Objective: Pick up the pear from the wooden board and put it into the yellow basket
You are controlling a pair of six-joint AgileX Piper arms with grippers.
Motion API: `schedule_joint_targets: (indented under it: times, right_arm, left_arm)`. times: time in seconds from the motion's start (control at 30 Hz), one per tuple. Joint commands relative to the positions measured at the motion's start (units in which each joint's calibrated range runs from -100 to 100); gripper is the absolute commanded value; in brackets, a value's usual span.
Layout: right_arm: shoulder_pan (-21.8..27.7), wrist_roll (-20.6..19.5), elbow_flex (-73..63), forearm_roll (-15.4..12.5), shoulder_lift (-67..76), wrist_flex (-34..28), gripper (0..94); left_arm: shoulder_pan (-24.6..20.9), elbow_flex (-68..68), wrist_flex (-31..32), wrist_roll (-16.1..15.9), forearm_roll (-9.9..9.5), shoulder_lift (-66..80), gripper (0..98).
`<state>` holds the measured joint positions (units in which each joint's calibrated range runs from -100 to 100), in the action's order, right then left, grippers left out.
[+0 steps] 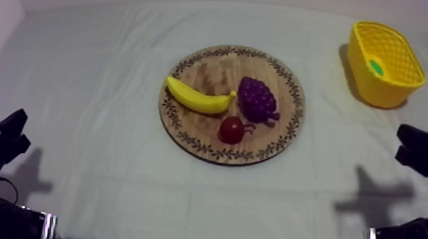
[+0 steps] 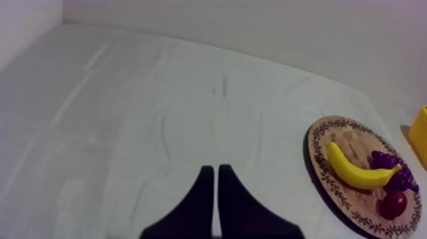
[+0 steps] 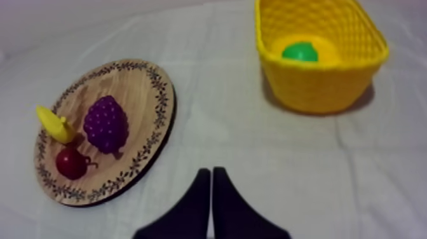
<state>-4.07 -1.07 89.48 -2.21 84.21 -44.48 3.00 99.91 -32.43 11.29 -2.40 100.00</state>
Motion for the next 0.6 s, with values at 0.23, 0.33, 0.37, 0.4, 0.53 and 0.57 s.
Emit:
schedule_joint_targets:
  times: [0.23,0.33,0.37,0.4,0.53,0.57]
  right_arm:
    - [0.7,-3.6,7.2,-1.5,11.0,0.3,0.4]
    - [1.1,0.3,9.1,-0.1,11.3,4.7,0.4]
    - [1.2,2.7,9.5,0.2,11.4,5.5,0.4]
    - [1.3,5.2,9.7,0.4,11.4,6.0,0.4]
    - [1.5,13.0,10.2,0.8,11.5,6.9,0.4]
    - [1.5,13.9,10.2,0.8,11.5,7.0,0.4]
  left_arm:
    - [0.0,0.0,0.0,0.0,-0.02,0.0,0.1]
    - [0.0,0.0,0.0,0.0,-0.02,0.0,0.1]
    - [0.0,0.0,0.0,0.0,-0.02,0.0,0.1]
    - [0.0,0.0,0.0,0.0,-0.02,0.0,0.1]
    - [0.0,0.0,0.0,0.0,-0.02,0.0,0.1]
    - [0.0,0.0,0.0,0.0,-0.02,0.0,0.1]
